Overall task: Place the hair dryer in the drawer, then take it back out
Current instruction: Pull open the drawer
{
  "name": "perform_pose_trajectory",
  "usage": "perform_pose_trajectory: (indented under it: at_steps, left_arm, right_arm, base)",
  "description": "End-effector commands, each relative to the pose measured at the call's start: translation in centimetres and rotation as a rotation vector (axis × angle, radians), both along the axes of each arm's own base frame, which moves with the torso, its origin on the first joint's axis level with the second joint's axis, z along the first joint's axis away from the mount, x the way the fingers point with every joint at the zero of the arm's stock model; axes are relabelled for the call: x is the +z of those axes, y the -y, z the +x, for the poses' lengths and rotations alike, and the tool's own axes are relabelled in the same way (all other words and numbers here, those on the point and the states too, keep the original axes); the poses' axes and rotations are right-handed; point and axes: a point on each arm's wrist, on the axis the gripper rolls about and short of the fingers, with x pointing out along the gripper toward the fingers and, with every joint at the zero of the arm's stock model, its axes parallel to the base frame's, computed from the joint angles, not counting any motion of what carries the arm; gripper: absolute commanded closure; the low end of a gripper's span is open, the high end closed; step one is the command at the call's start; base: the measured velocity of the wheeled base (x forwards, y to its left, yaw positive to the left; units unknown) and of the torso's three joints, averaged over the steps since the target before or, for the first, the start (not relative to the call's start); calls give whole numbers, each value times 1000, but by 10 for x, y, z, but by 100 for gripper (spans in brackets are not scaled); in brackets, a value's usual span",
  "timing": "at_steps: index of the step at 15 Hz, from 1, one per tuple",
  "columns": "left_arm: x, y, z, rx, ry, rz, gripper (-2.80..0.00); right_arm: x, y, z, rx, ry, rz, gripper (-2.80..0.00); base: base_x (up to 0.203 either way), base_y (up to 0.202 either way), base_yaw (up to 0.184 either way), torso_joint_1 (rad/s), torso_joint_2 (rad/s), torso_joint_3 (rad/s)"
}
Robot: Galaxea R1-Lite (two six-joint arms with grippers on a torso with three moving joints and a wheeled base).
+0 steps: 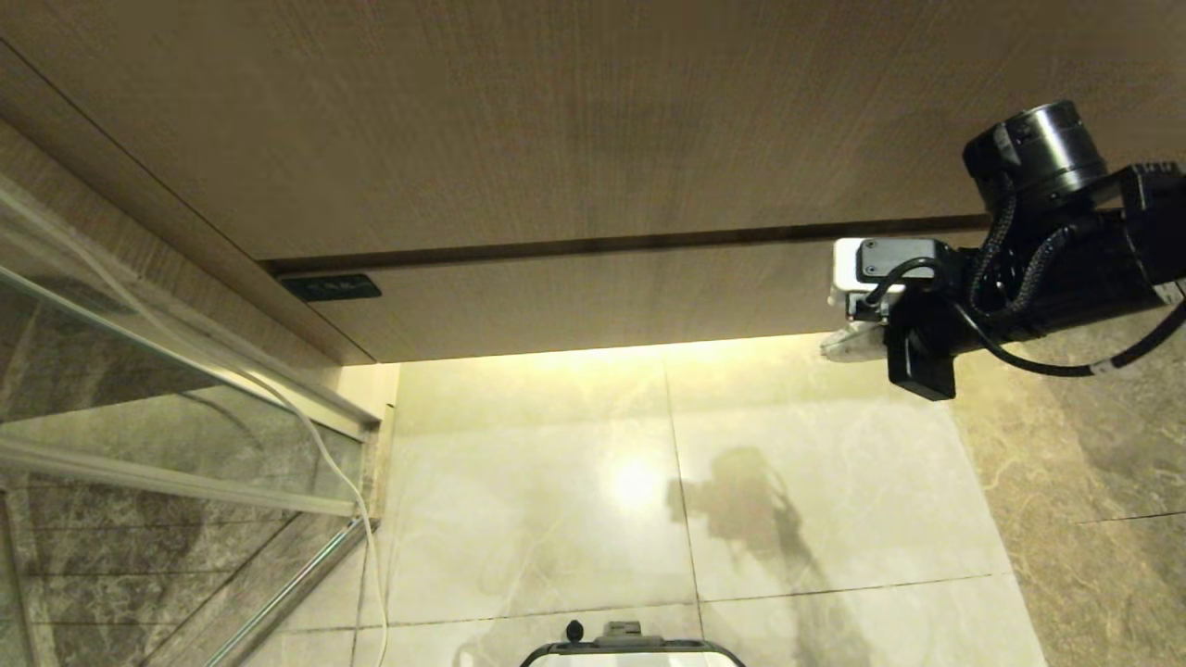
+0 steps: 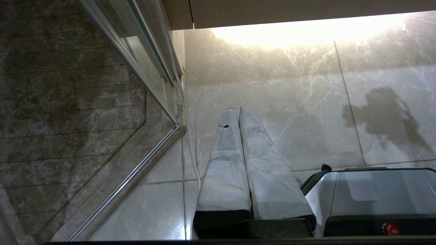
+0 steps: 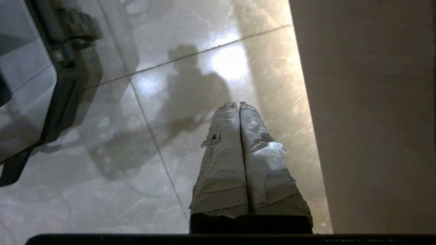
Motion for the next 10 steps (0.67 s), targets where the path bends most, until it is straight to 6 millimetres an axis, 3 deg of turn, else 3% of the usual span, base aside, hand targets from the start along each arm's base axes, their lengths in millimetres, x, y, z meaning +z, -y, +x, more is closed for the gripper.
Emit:
perform_pose_trajectory:
  at_steps: [1,5,10]
  left_arm:
    - [0,0,0,0,-1,0,0]
    - [0,0,0,0,-1,0,0]
    - [0,0,0,0,-1,0,0]
  right_arm:
    - [-8,-9,9,-16,-47,63,0]
    - [-14,-22,21,21,-1,238,0]
    - [-28,-17,33,74,41,289,0]
  base:
    - [0,0,0,0,0,0]
    - [0,0,0,0,0,0]
    - [0,0,0,0,0,0]
